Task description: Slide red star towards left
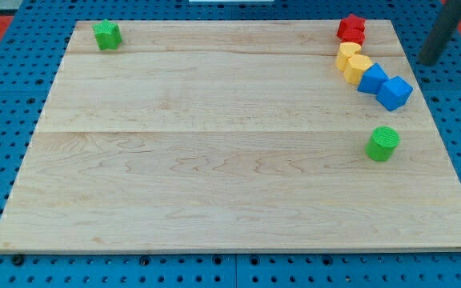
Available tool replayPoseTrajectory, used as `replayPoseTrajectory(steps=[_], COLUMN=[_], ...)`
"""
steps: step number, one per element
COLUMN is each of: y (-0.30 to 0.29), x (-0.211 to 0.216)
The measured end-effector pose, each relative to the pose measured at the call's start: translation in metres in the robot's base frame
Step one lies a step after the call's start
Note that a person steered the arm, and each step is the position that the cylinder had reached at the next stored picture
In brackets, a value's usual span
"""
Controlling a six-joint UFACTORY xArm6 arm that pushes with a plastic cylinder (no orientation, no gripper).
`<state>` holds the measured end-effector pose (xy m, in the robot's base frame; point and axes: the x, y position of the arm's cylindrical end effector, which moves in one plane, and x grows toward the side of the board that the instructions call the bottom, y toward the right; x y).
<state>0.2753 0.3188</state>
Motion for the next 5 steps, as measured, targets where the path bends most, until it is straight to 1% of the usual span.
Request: replayPoseTrajectory(steps=[1, 3, 4, 5], y=[-0.023, -0.111, -0.172, -0.170], x=[-0.057, -0.067, -0.057, -0.056])
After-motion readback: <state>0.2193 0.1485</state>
